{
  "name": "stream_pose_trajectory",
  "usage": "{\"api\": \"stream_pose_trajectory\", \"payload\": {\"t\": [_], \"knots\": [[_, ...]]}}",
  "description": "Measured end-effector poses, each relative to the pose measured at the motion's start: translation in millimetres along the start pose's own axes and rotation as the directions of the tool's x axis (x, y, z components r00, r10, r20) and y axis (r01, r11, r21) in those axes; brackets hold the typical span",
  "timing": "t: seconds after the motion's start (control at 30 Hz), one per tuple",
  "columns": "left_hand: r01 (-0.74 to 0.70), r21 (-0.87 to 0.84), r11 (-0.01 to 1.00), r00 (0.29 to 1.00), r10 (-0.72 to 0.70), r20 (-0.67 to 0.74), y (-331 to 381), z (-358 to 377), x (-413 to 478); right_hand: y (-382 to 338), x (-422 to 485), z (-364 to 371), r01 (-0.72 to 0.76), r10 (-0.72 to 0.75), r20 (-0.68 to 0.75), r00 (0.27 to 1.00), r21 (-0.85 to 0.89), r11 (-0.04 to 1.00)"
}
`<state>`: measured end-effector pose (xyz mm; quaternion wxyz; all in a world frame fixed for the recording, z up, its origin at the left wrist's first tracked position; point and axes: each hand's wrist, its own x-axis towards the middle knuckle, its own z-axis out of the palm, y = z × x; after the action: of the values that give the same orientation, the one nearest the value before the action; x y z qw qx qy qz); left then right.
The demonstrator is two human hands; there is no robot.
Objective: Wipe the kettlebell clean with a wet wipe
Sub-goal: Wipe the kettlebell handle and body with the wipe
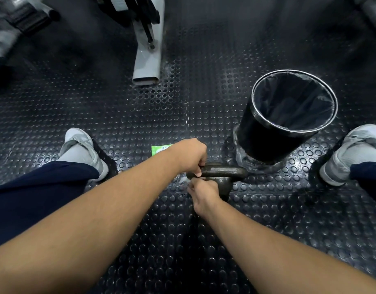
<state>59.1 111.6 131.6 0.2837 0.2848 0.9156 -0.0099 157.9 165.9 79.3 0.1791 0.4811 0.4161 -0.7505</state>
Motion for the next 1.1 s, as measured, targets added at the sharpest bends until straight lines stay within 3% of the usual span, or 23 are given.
{"api": "stream_pose_trajectory", "payload": {"t": [0.3, 0.43, 0.67, 0.93, 1.1], "knots": [[0.005, -0.017, 1.0, 1.0, -0.004, 0.022, -1, -3, 2, -2, -8, -2, 0.005, -0.007, 0.068, 0.998, 0.024, 1.0], [0.006, -0.022, 1.0, 0.999, -0.005, 0.036, -1, -7, 2, 1, 0, 6, 0.006, -0.007, -0.008, 1.0, -0.091, 0.996], [-0.009, -0.021, 1.0, 1.0, 0.01, 0.019, -1, -8, 1, 2, -6, 8, -0.001, 0.002, 0.003, 1.0, -0.025, 1.0], [-0.019, 0.005, 1.0, 1.0, 0.019, 0.003, -1, -4, 3, -2, 5, 3, -0.008, 0.002, -0.053, 0.999, -0.108, 0.994], [-0.022, 0.005, 1.0, 1.0, 0.022, 0.002, -3, -3, 3, 0, 0, 3, -0.037, 0.036, 0.024, 0.999, 0.053, 0.998]]}}
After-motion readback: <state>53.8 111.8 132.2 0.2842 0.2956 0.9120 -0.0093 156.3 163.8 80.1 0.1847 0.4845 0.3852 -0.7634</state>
